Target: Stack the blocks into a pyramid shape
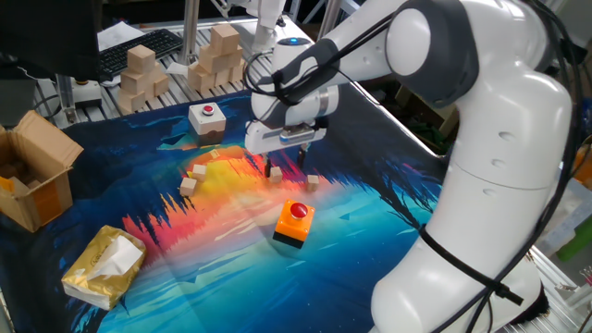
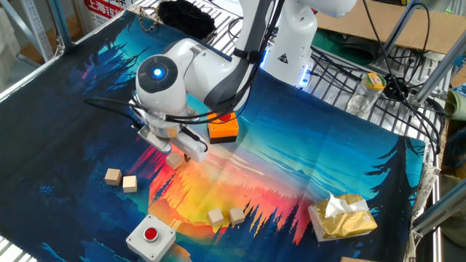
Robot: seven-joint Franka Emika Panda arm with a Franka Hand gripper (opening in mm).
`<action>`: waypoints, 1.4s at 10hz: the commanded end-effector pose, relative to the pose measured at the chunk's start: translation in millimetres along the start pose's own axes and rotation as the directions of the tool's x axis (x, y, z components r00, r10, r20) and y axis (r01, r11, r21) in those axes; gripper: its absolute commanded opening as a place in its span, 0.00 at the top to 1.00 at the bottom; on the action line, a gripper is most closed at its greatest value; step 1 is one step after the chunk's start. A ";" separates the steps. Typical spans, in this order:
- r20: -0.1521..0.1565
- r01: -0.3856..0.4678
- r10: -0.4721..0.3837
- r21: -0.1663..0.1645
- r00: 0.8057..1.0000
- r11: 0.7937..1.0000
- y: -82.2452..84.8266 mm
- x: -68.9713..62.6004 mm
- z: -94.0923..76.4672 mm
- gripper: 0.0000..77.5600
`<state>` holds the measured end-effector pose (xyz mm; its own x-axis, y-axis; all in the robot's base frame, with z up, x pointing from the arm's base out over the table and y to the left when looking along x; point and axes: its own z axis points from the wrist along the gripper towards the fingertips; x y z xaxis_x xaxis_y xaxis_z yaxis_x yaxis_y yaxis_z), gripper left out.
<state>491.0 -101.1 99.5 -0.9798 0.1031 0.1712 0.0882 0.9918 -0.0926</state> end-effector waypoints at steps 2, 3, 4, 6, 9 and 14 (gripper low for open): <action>0.013 -0.009 0.009 0.039 1.000 0.999 -10.3 17.4 0.9 0.00; 0.016 -0.013 0.012 0.043 1.000 0.999 -12.0 20.3 3.8 0.00; 0.019 -0.015 0.014 0.049 1.000 0.999 -14.9 23.4 8.0 0.00; 0.025 -0.017 0.016 0.049 1.000 0.999 -22.9 28.7 16.7 0.00; 0.020 -0.008 0.007 0.031 1.000 0.999 -38.3 30.8 18.6 0.00; 0.015 -0.036 0.036 -0.009 0.999 0.999 -40.8 29.5 19.1 0.00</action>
<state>453.8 -138.8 89.2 -0.9785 0.1352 0.1555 0.1195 0.9872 -0.1059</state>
